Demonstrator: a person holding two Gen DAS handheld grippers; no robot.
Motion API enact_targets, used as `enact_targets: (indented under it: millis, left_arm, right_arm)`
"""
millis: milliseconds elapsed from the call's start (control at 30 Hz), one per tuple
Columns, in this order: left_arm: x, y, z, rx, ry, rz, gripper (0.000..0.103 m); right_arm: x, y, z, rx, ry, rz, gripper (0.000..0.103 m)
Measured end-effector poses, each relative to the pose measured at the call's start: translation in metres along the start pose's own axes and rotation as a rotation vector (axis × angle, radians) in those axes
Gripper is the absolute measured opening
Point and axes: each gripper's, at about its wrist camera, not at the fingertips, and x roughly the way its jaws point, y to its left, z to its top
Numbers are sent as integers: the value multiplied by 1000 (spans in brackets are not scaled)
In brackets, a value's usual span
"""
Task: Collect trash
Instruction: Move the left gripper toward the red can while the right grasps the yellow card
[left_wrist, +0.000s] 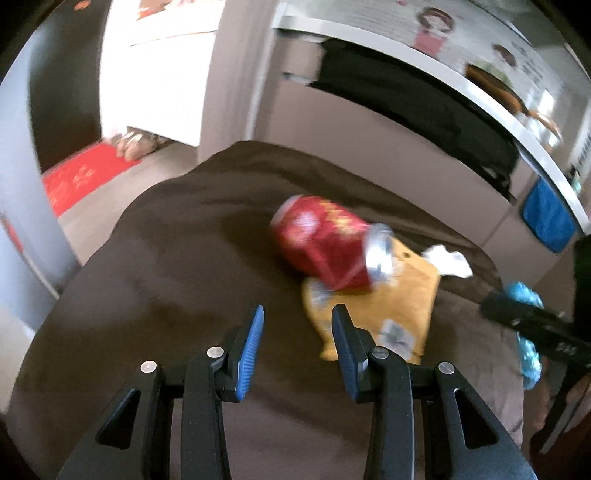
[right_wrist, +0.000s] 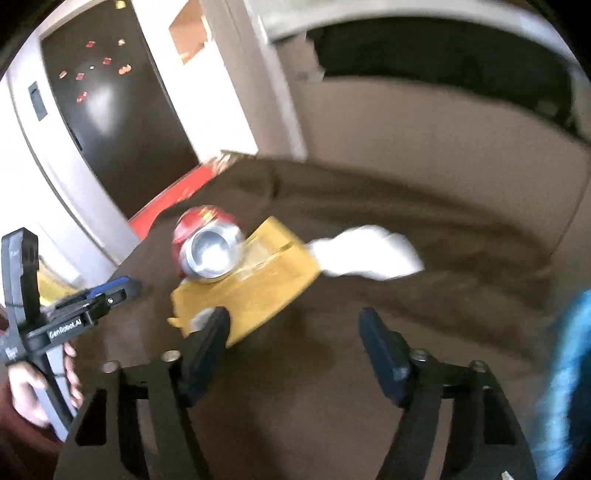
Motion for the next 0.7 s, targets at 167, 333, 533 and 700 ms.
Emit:
enact_targets:
  millis: [167,333,533,700]
  left_arm:
    - [-4,37,-12,-81,8,4,40]
    - [-9,56,-16,-108,5,1,40]
    - [-11,63,-16,-112,2,1,40]
    - [-9,60,-16,-115,11,-10,40]
  right_arm:
    - [42,5,-3,109,63,22,56]
    - [62,-2,-3,203,61,38,53]
    - [52,30,13,102,-38,125,20]
    - [64,61,26,19,-14,203,21]
